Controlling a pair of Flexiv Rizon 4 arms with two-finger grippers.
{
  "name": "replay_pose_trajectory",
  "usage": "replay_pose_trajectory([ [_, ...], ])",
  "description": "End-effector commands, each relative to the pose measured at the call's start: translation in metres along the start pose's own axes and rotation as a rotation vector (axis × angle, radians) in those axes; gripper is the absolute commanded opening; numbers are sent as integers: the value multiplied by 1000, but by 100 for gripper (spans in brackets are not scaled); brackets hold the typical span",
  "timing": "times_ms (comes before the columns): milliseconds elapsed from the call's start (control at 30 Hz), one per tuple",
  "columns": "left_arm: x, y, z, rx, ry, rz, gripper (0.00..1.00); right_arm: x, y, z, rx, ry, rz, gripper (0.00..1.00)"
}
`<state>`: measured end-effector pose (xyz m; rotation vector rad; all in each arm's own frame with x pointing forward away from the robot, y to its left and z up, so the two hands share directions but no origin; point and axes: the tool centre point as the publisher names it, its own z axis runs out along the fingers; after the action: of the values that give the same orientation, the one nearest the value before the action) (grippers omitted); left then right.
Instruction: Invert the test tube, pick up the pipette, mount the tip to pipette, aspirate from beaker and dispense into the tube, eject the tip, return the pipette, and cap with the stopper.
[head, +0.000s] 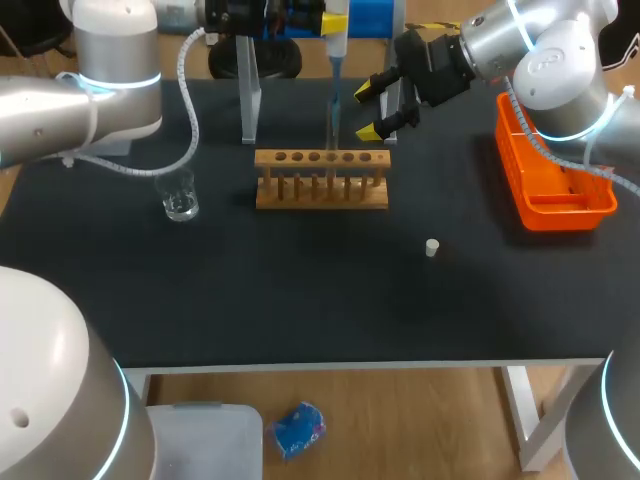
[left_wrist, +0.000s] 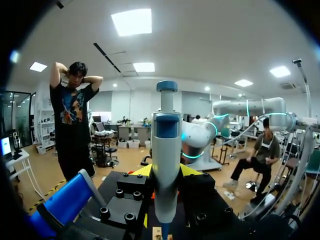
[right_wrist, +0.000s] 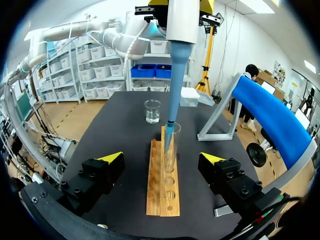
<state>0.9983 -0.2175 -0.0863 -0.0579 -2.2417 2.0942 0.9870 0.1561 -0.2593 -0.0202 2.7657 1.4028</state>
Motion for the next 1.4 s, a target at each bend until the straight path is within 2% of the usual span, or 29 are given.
replay_pose_trajectory([
  [33, 0, 1, 0, 3, -2, 0, 0, -1, 0, 0, 0, 1, 0, 100],
  [1400, -3, 10, 0, 5, -18, -13, 0, -1, 0, 0, 0, 1, 0, 100],
])
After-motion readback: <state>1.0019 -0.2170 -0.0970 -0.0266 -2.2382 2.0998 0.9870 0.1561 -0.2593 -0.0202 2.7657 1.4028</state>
